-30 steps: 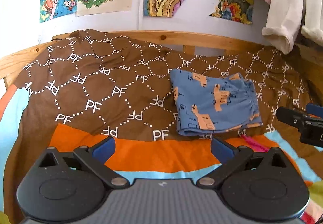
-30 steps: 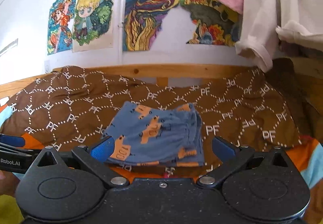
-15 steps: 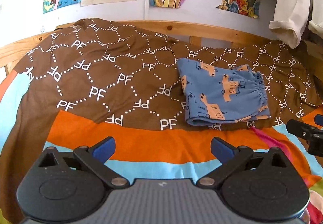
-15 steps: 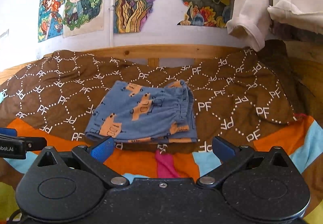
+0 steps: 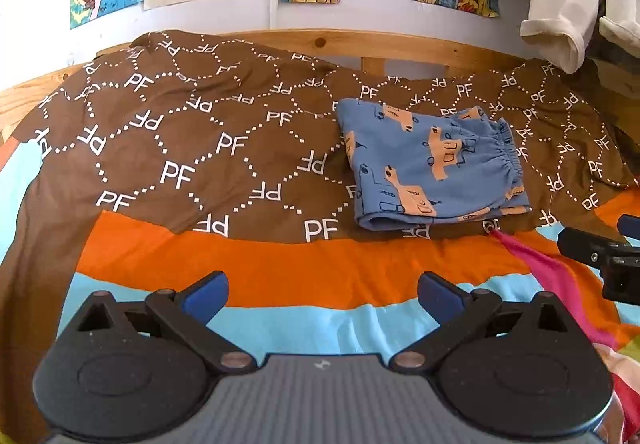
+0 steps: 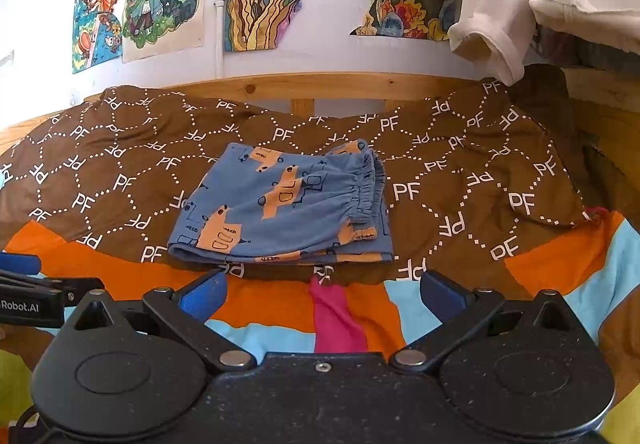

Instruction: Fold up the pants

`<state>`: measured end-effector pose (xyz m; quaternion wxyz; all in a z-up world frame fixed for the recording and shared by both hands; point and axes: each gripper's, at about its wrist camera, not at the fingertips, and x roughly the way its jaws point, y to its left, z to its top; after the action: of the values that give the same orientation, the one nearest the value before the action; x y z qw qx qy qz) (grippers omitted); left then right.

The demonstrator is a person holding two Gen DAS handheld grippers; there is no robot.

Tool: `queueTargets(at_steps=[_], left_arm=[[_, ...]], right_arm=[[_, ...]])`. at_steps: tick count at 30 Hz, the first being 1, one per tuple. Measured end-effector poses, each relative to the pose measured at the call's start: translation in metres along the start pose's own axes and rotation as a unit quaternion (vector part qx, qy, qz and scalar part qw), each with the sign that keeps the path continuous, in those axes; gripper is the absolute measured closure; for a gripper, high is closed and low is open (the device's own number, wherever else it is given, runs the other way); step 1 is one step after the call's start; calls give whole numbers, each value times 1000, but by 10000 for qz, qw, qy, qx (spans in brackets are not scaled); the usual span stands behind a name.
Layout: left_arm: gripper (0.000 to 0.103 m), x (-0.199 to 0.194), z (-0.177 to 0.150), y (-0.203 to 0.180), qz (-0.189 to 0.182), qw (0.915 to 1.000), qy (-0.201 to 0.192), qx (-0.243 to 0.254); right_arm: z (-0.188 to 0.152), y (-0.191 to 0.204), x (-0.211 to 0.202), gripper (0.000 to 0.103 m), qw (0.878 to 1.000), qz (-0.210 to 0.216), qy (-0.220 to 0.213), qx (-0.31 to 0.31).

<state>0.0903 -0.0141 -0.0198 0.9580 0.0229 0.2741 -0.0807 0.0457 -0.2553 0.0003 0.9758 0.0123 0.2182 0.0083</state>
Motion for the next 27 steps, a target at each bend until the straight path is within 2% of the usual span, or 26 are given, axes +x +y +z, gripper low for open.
queueTargets(at_steps=[27], left_arm=[[0,-1,0,0,-19,10000,-4,-8]], right_arm=[[-3,-3,0,1,10000,-21,37,38]])
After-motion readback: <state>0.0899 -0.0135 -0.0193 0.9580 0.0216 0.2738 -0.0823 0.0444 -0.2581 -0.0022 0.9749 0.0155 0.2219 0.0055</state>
